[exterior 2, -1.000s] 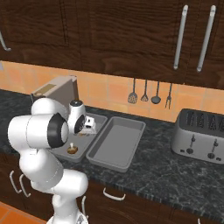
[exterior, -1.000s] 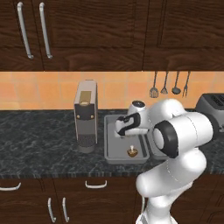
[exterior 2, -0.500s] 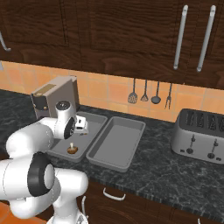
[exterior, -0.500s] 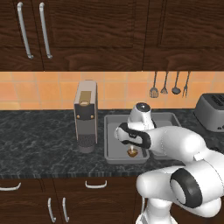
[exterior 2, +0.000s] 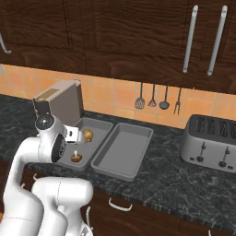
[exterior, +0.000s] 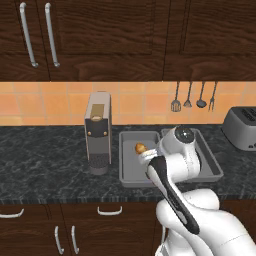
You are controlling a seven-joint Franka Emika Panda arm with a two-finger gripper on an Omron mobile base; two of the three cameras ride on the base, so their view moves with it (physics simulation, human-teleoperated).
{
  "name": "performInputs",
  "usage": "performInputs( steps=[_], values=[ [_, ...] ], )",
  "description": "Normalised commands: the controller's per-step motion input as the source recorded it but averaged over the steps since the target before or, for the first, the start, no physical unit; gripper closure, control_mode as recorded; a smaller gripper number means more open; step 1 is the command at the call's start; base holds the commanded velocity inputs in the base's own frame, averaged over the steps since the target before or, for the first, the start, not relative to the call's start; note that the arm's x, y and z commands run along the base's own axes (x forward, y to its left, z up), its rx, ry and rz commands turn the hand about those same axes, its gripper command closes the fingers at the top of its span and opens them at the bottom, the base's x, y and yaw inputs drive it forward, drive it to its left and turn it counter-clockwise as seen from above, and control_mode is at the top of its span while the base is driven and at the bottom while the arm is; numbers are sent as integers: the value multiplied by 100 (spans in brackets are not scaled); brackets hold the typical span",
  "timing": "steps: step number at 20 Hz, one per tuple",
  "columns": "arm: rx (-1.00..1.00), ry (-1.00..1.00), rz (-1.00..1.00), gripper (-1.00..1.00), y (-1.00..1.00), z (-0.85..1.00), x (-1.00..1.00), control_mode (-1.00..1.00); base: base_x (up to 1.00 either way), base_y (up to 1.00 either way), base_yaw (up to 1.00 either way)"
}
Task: Place one mushroom and one chicken drumstick in each tupperware on the nearby counter, to pack two identical lunches.
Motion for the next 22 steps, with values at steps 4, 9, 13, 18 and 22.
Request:
performInputs(
  steps=[4,9,13,18,22],
  values=[
    [0,0,0,-100,0,100,-97,-100,0,0,0],
    [0,-4,0,-100,0,100,-88,-100,0,0,0],
    [0,-20,0,-100,-9,80,-88,-100,0,0,0],
    [2,-13,-2,-100,-32,43,-59,-100,0,0,0],
    [3,-6,0,-100,-18,4,-53,-100,0,0,0]
  ],
)
